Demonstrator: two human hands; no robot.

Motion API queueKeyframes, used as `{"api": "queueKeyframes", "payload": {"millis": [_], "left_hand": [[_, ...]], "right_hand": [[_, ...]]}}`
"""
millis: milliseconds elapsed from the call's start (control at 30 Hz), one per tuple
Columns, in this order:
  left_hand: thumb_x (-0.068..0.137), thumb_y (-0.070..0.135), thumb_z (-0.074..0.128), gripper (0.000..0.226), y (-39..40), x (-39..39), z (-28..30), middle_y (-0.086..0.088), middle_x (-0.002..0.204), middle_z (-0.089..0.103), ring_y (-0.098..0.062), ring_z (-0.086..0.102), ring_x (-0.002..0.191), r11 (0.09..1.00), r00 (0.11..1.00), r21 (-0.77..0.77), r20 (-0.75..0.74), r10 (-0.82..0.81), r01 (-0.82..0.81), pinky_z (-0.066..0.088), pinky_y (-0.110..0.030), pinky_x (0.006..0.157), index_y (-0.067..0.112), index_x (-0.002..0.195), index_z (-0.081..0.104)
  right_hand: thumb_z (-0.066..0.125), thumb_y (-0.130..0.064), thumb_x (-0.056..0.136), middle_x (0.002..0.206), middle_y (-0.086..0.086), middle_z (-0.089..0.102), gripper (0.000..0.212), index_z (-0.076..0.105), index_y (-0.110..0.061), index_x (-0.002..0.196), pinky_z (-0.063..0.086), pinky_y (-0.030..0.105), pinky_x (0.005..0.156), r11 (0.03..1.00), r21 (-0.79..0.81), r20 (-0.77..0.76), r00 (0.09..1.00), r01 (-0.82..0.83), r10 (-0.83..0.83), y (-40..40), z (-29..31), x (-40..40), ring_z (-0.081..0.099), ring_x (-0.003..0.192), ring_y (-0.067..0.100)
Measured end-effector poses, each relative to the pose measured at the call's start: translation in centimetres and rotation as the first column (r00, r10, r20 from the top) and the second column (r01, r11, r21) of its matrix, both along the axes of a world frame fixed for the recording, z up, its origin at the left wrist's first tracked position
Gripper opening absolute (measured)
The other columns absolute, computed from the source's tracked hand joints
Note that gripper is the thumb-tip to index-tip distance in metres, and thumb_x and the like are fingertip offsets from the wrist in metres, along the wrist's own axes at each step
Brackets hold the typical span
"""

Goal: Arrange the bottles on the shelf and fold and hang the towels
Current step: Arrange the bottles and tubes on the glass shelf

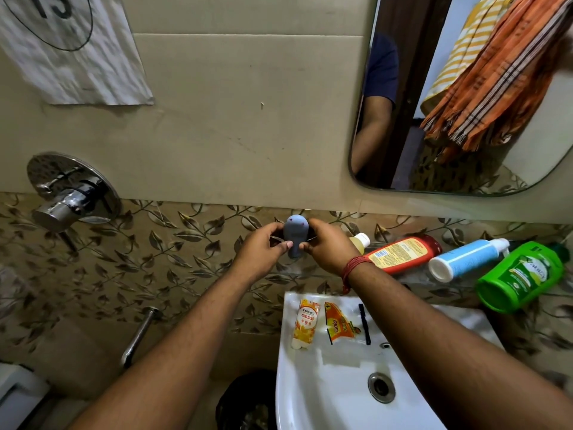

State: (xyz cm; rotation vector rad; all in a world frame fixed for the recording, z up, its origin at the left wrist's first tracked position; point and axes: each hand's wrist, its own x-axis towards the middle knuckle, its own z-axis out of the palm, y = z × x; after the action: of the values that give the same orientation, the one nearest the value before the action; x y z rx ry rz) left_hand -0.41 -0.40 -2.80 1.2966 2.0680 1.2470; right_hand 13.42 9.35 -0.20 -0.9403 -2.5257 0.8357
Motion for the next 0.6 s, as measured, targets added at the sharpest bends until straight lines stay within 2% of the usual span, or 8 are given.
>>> {"api": "queueKeyframes", "payload": {"millis": [100, 200, 300, 400, 500, 600], "left_hand": [[0.094, 0.017, 0.067, 0.034, 0.0, -0.2, -0.1, 0.002, 0.12, 0.069, -0.011, 0.063, 0.111, 1.0, 1.0, 0.005, 0.011, -0.012, 0.012, 0.052, -0.026, 0.088, 0.02, 0.127, 0.062], [0.093, 0.016, 0.068, 0.036, -0.1, -0.4, 0.0, 0.004, 0.12, 0.068, -0.011, 0.063, 0.111, 1.0, 0.999, 0.003, 0.027, -0.024, 0.024, 0.053, -0.028, 0.09, 0.02, 0.128, 0.06], [0.092, 0.014, 0.069, 0.04, -0.4, -0.7, 0.1, 0.007, 0.125, 0.062, -0.009, 0.064, 0.106, 0.998, 0.991, 0.045, 0.124, -0.042, 0.036, 0.053, -0.025, 0.085, 0.025, 0.129, 0.056], [0.095, 0.021, 0.066, 0.035, -1.4, -1.2, 0.3, 0.007, 0.122, 0.063, -0.009, 0.064, 0.103, 0.979, 0.97, 0.163, 0.23, 0.082, -0.122, 0.055, -0.028, 0.083, 0.028, 0.127, 0.056], [0.099, 0.027, 0.061, 0.02, -3.0, -0.9, 0.6, 0.006, 0.112, 0.067, -0.014, 0.068, 0.101, 0.895, 0.931, 0.322, 0.292, 0.218, -0.31, 0.057, -0.035, 0.088, 0.027, 0.118, 0.059], [0.1, 0.021, 0.058, 0.011, -4.6, 1.1, 0.8, 0.005, 0.103, 0.068, -0.013, 0.068, 0.093, 0.883, 0.951, 0.381, 0.239, 0.194, -0.275, 0.056, -0.033, 0.086, 0.025, 0.109, 0.061]], "right_hand": [[0.064, -0.014, 0.094, 0.126, 0.008, 0.065, 0.041, 0.054, -0.015, 0.133, 0.046, 0.031, 0.095, 1.0, -0.004, -0.003, 1.0, 0.0, 0.0, 0.0, -0.1, 0.0, 0.06, 0.116, 0.022], [0.065, -0.015, 0.093, 0.126, 0.008, 0.065, 0.042, 0.052, -0.016, 0.134, 0.049, 0.034, 0.096, 1.0, -0.003, 0.001, 1.0, -0.008, 0.008, 0.1, -0.2, 0.1, 0.061, 0.116, 0.022], [0.067, -0.017, 0.092, 0.129, 0.007, 0.063, 0.049, 0.046, -0.018, 0.136, 0.052, 0.036, 0.096, 1.0, 0.013, -0.024, 1.0, 0.002, -0.002, 0.6, 0.0, 0.6, 0.06, 0.118, 0.023], [0.068, -0.015, 0.091, 0.139, 0.004, 0.058, 0.06, 0.04, -0.02, 0.144, 0.049, 0.037, 0.104, 0.998, 0.035, -0.091, 0.995, 0.044, -0.041, 1.4, 0.6, 2.1, 0.055, 0.127, 0.02], [0.067, -0.016, 0.092, 0.14, 0.002, 0.058, 0.056, 0.044, -0.021, 0.142, 0.048, 0.034, 0.103, 0.986, 0.132, -0.113, 0.99, 0.098, -0.083, 2.4, 1.2, 4.1, 0.055, 0.127, 0.018], [0.065, -0.018, 0.093, 0.137, 0.003, 0.059, 0.047, 0.049, -0.019, 0.137, 0.049, 0.034, 0.1, 0.962, 0.254, -0.06, 0.994, 0.105, -0.092, 3.1, 1.5, 6.4, 0.056, 0.125, 0.02]]}}
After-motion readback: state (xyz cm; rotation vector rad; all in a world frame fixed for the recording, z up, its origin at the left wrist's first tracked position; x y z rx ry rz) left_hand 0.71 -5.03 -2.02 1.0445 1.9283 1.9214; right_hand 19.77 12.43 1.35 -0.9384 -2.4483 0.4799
